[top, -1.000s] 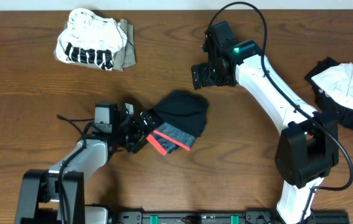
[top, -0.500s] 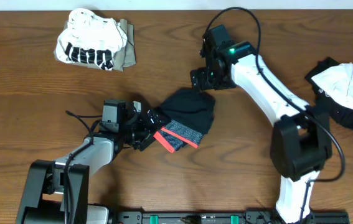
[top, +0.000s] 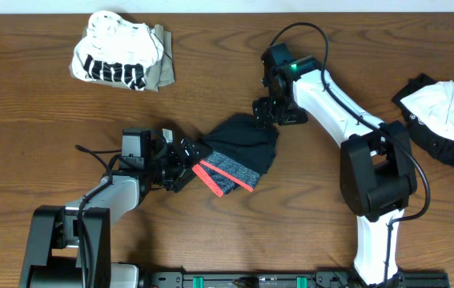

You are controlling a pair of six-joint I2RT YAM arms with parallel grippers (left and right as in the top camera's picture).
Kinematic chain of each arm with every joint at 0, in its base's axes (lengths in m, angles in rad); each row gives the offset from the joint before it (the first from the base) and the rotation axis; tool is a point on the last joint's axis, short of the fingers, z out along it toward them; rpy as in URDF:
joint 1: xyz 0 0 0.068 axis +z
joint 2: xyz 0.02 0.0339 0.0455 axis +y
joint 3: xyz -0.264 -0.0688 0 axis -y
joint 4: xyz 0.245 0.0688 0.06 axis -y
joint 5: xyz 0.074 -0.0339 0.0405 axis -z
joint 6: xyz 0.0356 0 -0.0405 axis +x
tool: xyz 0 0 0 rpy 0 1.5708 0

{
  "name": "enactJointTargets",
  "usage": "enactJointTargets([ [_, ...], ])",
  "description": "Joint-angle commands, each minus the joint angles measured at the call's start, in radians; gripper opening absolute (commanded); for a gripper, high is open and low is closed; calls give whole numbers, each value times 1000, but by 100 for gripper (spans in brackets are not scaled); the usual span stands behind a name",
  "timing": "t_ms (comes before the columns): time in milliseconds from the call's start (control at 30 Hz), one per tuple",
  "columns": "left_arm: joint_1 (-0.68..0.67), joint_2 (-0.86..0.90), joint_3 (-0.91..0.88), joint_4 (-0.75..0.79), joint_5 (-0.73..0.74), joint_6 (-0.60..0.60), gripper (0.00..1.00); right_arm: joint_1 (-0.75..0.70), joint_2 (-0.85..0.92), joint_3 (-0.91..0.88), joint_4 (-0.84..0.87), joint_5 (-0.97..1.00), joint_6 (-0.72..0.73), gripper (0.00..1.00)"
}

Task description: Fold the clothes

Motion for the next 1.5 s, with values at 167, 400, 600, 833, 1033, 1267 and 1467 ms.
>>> enactJointTargets([
  [167,11,54,-52,-32,-163,32,93,21,0,-107,23,6,46,77],
  [400,11,54,-52,-32,-161,48,92,55,0,-159,12,-16,97,73],
  [600,10,54,-52,-77,-136,142,93,59,-27,-129,-14,-12,112,86],
  [833,-15,54,-52,-169,-136,141,93,19,-95,-101,-74,-11,137,97],
  [1033,-15,54,-52,-309,-145,175,92,-21,-113,-102,-146,67,133,99],
  [1267,-15,54,-52,-429,-255,163,92,-32,-113,-106,-124,134,95,98],
  [1467,-15,54,-52,-335,-213,156,92,-19,-107,-108,-102,134,95,93],
])
